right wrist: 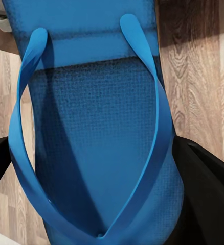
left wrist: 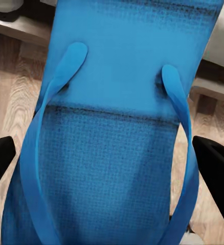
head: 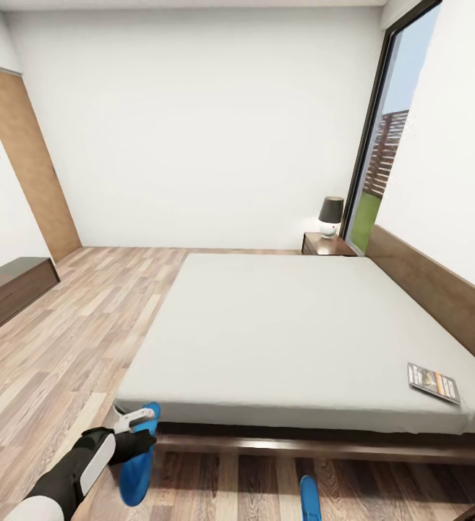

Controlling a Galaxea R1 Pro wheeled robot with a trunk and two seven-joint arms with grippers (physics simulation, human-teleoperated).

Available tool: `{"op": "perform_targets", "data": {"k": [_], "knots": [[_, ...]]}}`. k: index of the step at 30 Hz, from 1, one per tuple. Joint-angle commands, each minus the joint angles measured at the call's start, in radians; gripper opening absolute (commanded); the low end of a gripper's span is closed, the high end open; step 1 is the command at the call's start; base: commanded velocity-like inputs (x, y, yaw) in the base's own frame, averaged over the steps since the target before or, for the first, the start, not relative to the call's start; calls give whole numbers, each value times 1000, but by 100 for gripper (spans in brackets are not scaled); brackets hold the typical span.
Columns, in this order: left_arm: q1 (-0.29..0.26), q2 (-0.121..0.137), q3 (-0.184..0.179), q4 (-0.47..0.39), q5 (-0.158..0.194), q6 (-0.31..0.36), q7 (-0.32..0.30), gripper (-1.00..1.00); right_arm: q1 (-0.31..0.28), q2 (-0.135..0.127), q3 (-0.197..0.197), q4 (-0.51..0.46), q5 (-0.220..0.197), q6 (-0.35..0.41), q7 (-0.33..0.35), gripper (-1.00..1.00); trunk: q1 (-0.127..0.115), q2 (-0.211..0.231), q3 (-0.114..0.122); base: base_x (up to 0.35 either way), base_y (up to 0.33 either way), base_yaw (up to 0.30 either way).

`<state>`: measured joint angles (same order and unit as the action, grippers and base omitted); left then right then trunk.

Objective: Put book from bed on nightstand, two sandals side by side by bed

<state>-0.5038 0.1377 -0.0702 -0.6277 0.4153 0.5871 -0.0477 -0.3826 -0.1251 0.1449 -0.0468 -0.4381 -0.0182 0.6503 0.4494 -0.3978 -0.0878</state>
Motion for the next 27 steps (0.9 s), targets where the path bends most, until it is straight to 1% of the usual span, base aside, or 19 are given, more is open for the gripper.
{"op": "perform_targets", "data": {"k": [1,2,4,12,27], "knots": [[-1,1,-2,0,3,4,19,-100,-1,0,8,1,-8,-2,3,-100,1,-2,-2,0,0,0],[-1,1,-2,3,3,5,36,-100,-1,-1,8,1,-8,-2,3,-100,1,-2,-2,0,0,0],[-1,0,-2,3,2,6,50,-100,-1,-1,8,1,-8,-2,3,-100,1,-2,-2,0,0,0],[-1,-3,-3,3,1,14,62,-100,-1,-1,8,1,-8,-2,3,-100,1,-2,-2,0,0,0],[-1,-6,-6,3,2,18,62,-100,-1,-3,7,1,-8,-2,2,-100,58,-107,-49,0,0,0]]}}
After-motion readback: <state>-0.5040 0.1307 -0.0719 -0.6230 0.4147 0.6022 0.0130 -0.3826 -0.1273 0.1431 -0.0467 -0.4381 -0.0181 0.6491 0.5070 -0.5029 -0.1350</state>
